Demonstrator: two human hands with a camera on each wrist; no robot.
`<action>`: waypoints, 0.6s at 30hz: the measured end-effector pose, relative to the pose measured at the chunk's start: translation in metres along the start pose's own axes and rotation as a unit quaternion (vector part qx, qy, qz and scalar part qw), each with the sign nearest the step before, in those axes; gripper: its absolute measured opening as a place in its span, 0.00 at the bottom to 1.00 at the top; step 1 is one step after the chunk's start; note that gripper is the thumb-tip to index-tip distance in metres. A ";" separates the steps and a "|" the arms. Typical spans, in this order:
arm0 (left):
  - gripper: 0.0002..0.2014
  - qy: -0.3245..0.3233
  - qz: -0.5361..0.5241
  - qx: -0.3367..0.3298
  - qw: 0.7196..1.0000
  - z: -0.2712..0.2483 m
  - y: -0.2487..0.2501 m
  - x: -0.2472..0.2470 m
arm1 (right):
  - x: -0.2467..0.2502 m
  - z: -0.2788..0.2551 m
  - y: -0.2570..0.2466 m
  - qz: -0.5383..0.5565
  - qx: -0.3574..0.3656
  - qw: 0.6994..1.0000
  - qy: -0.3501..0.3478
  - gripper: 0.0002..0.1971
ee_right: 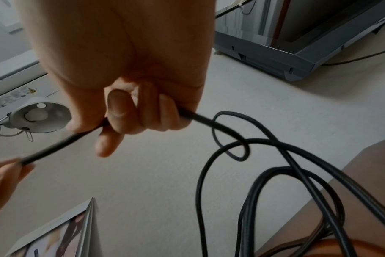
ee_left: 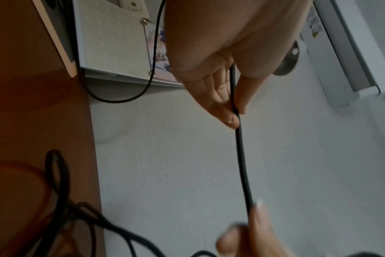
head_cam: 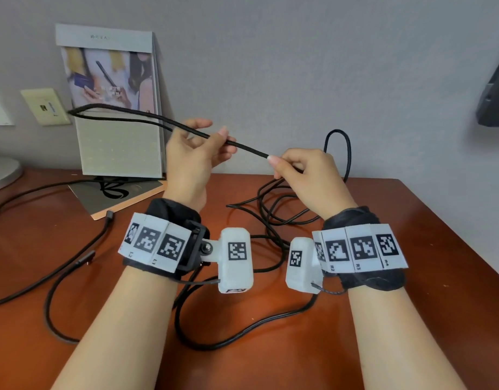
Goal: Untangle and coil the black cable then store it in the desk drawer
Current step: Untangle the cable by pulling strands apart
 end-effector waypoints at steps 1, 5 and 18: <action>0.10 0.015 -0.008 -0.003 1.000 0.002 0.002 0.006 | 0.001 0.000 0.000 0.004 0.000 1.000 0.004 0.19; 0.11 0.023 -0.027 -0.003 0.999 0.003 0.006 0.014 | -0.002 0.000 -0.005 0.003 0.008 1.000 0.004 0.19; 0.11 0.024 0.003 0.013 1.000 -0.001 0.003 0.004 | -0.001 0.000 -0.006 0.010 0.000 1.000 0.003 0.19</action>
Point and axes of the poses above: each hand's wrist, its own z-axis towards the middle knuckle, its own x-axis out of the back of the hand, y = z × x, the point moved 4 cm from there along z, towards the middle knuckle, and after that the axes turned 8 degrees about -y, right-handed, at the moved point
